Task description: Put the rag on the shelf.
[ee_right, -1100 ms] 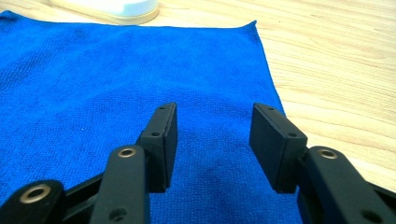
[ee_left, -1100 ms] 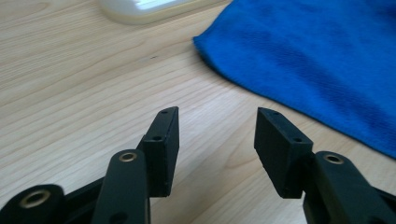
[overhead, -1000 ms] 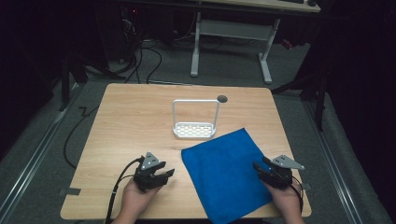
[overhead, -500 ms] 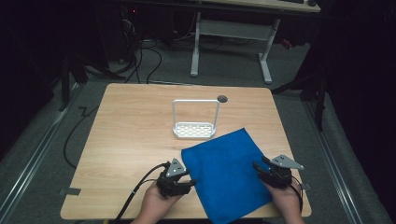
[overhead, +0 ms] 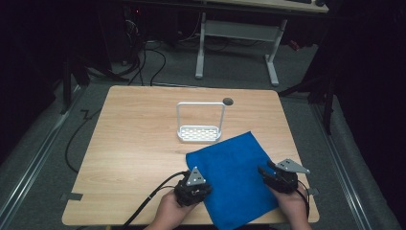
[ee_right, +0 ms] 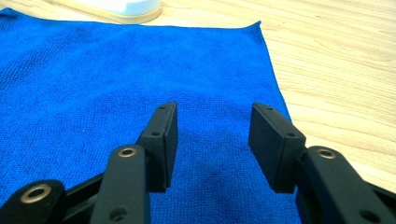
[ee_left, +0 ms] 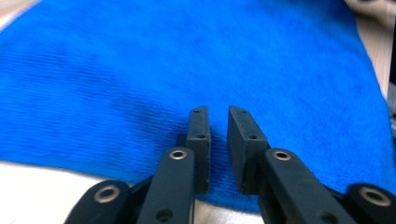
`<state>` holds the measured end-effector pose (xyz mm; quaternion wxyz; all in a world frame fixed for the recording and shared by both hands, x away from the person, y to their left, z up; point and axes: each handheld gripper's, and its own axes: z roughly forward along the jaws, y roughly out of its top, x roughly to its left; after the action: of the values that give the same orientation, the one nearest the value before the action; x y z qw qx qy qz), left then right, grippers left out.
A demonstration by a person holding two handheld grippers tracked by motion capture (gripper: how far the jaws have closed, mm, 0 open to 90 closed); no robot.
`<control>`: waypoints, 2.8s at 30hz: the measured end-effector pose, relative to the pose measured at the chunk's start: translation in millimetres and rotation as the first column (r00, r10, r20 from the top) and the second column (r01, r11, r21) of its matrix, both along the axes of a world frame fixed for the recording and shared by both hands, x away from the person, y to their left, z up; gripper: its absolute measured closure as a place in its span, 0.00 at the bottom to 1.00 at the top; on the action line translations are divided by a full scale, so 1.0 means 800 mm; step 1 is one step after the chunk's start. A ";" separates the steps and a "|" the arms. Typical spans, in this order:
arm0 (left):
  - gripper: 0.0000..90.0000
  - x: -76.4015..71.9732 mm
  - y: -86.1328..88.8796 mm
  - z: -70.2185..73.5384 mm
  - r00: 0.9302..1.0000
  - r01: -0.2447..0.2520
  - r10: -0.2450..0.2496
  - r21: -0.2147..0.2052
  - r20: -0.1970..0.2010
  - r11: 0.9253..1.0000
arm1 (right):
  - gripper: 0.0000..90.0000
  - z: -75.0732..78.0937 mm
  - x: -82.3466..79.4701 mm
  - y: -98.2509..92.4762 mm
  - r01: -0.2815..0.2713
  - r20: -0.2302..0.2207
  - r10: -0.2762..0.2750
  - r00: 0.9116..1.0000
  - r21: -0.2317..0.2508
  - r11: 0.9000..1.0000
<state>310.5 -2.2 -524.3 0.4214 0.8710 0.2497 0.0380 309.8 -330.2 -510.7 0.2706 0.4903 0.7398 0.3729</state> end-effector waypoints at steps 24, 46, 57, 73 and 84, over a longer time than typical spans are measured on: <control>0.95 0.007 0.048 -0.006 0.998 -0.038 0.039 0.019 -0.052 0.999 | 0.70 0.003 -0.005 -0.002 -0.015 0.002 0.015 1.000 0.008 1.000; 1.00 0.024 0.079 -0.005 0.994 -0.091 0.093 0.031 -0.056 0.995 | 1.00 -0.019 0.015 0.015 -0.088 -0.142 0.078 0.987 -0.066 0.994; 1.00 0.044 0.114 -0.007 0.980 -0.186 0.187 0.015 -0.069 0.982 | 1.00 -0.019 -0.002 0.035 -0.167 -0.160 0.162 0.974 -0.020 0.986; 1.00 0.036 0.160 -0.007 0.966 -0.234 0.235 0.014 -0.105 0.972 | 1.00 -0.017 -0.022 0.080 -0.281 -0.172 0.270 0.947 -0.040 0.959; 0.98 0.025 0.163 -0.008 0.971 -0.215 0.214 0.002 -0.106 0.977 | 1.00 -0.017 -0.022 0.079 -0.286 -0.177 0.276 0.945 -0.031 0.958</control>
<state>330.2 128.6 -530.4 0.4054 0.8376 0.3645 0.0362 291.9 -266.7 -524.6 0.1637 0.4024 0.8328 0.3432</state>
